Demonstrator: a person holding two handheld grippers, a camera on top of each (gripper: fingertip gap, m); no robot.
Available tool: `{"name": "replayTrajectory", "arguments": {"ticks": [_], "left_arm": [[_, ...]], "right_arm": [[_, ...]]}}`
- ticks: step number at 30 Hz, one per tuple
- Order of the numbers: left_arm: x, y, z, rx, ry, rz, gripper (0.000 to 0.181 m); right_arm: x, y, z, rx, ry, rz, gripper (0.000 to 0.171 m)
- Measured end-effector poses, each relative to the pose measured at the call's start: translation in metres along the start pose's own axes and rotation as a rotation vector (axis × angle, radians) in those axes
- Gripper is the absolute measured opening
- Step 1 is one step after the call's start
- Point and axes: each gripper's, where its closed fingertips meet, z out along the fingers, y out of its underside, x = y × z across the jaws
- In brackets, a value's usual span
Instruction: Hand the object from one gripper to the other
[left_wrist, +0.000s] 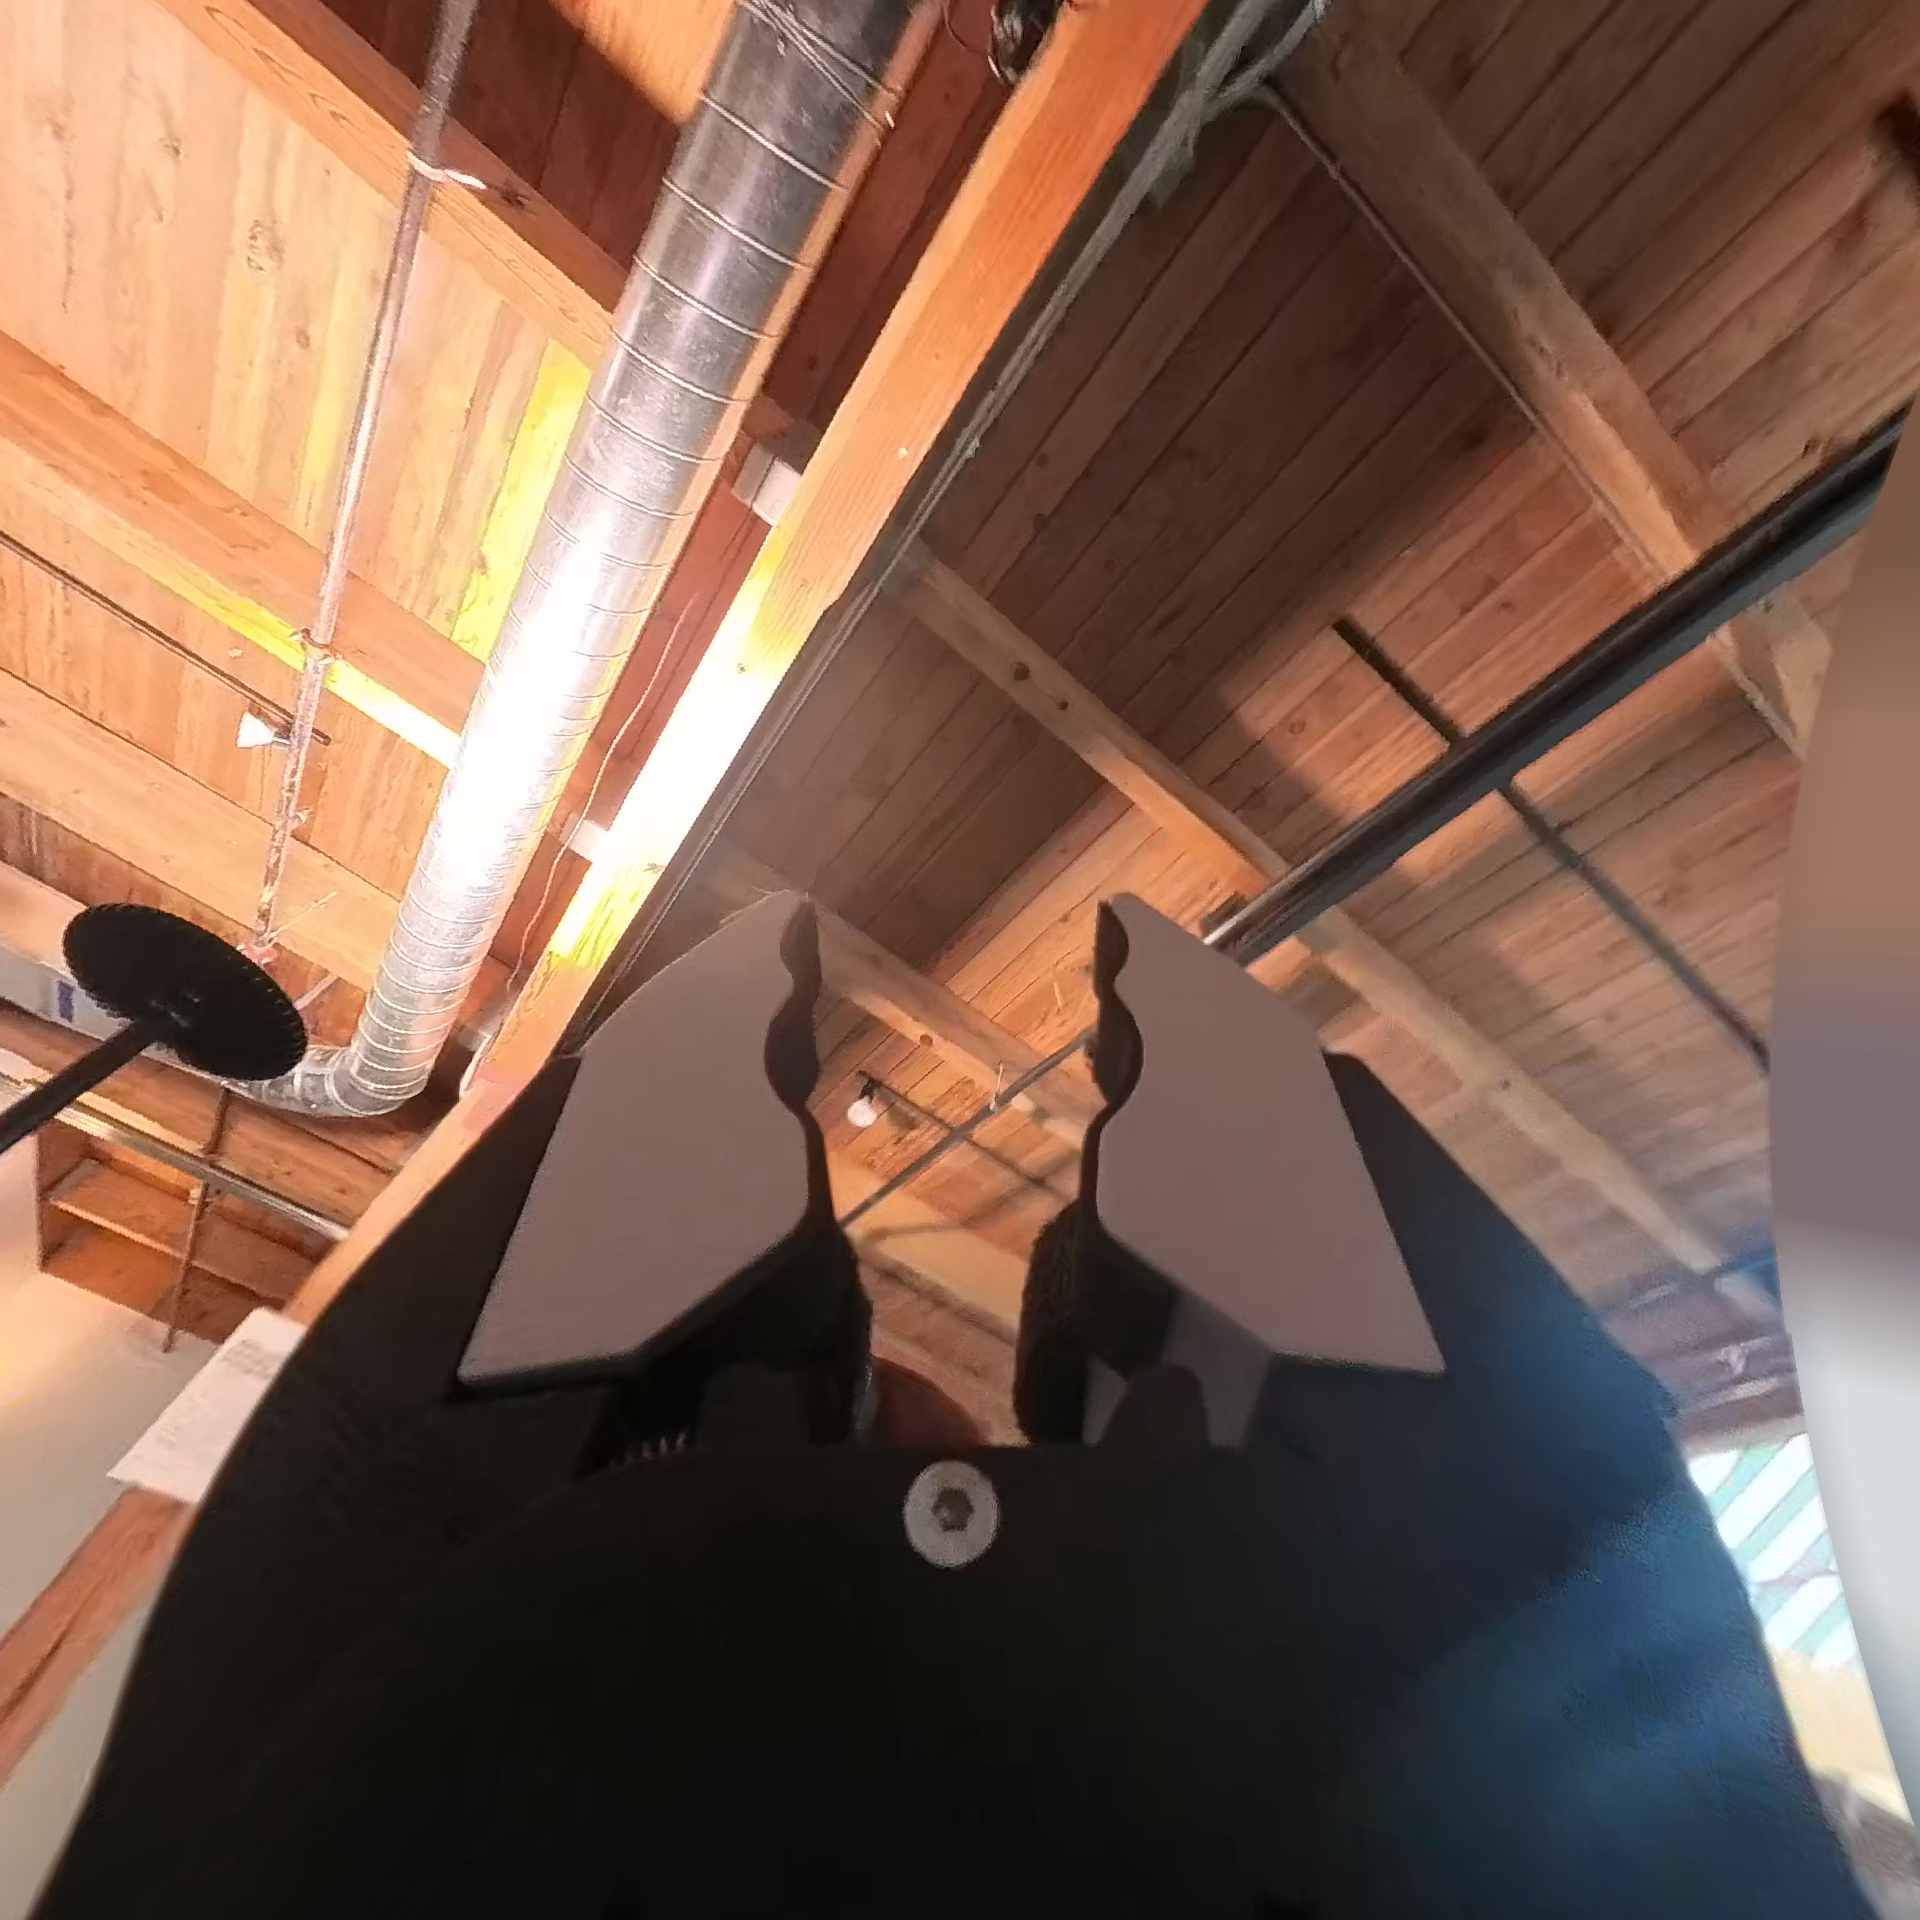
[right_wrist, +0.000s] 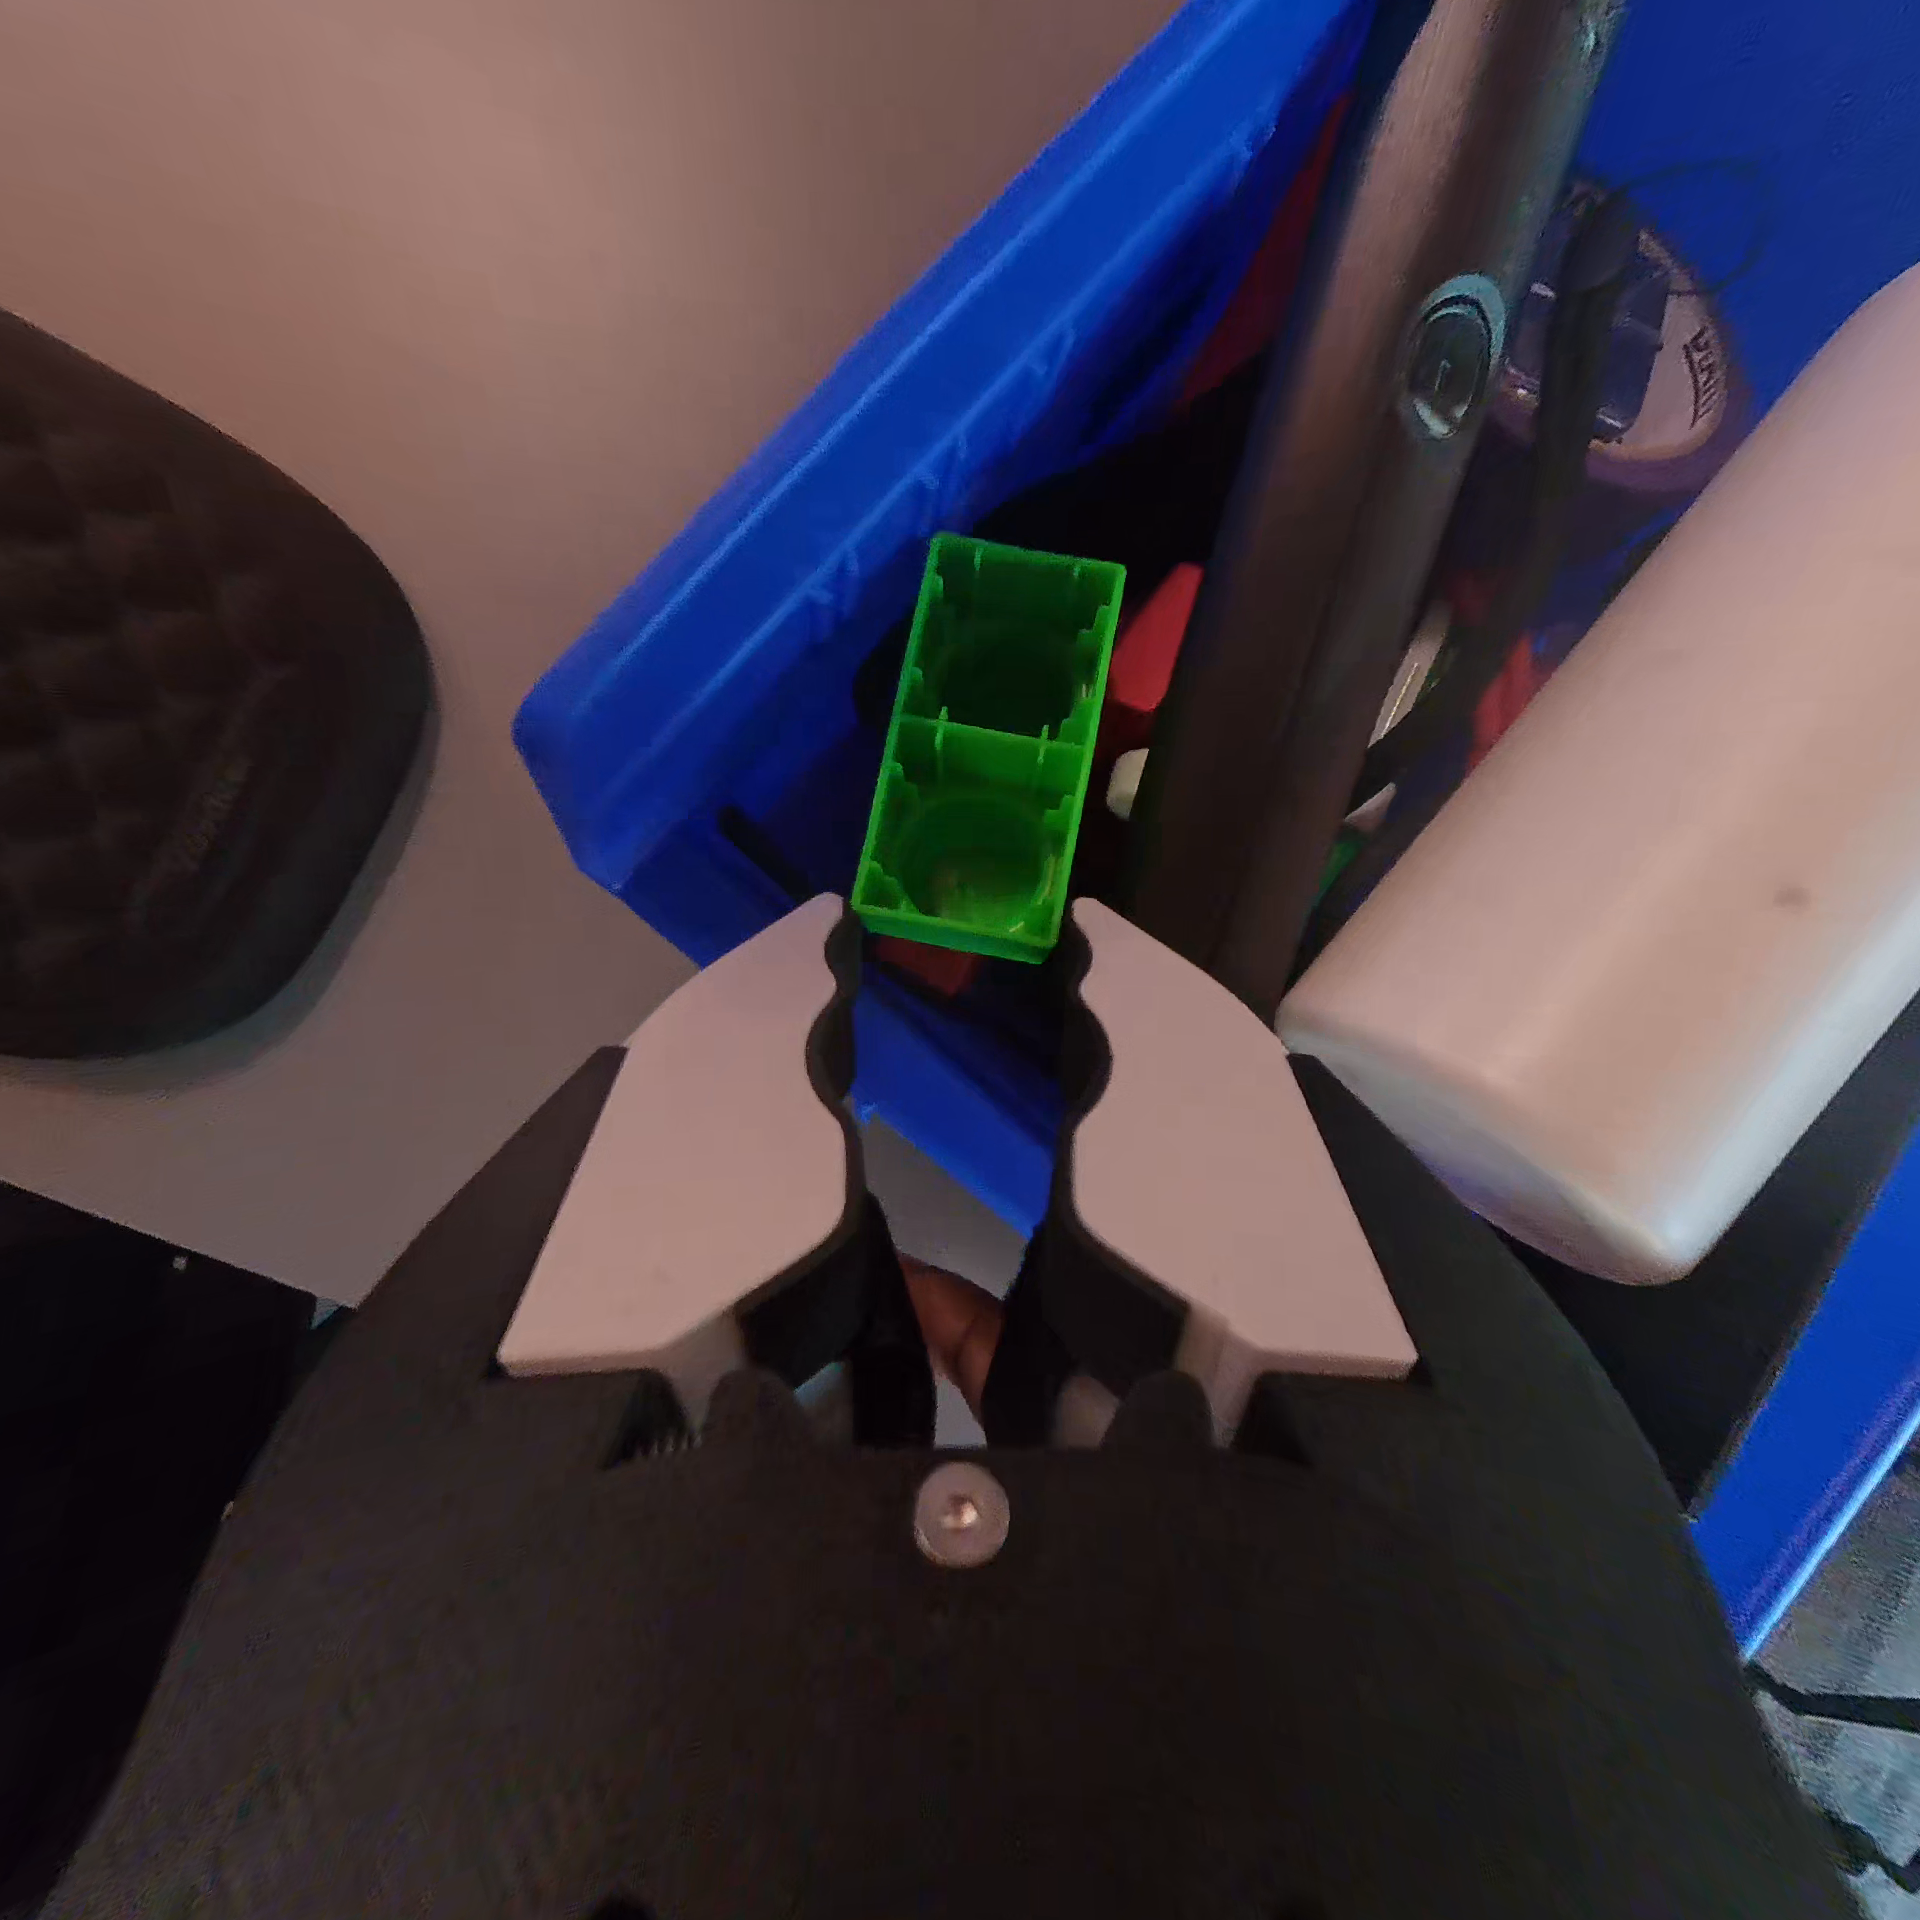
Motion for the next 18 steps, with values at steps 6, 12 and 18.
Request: {"name": "replayTrajectory", "arguments": {"ticks": [6,12,18], "left_arm": [[0.012,0.054,0.006,-0.383,0.08,0.211,0.05],[-0.006,0.106,-0.014,-0.809,0.072,0.414,0.028],[-0.055,0.131,-0.054,-1.208,0.003,0.769,0.037]], "right_arm": [[0.004,-0.01,-0.025,0.101,0.028,-0.01,0.048],[0.005,-0.014,-0.027,0.124,0.041,-0.024,0.022],[0.002,-0.008,-0.008,0.045,-0.018,-0.019,0.01]]}}
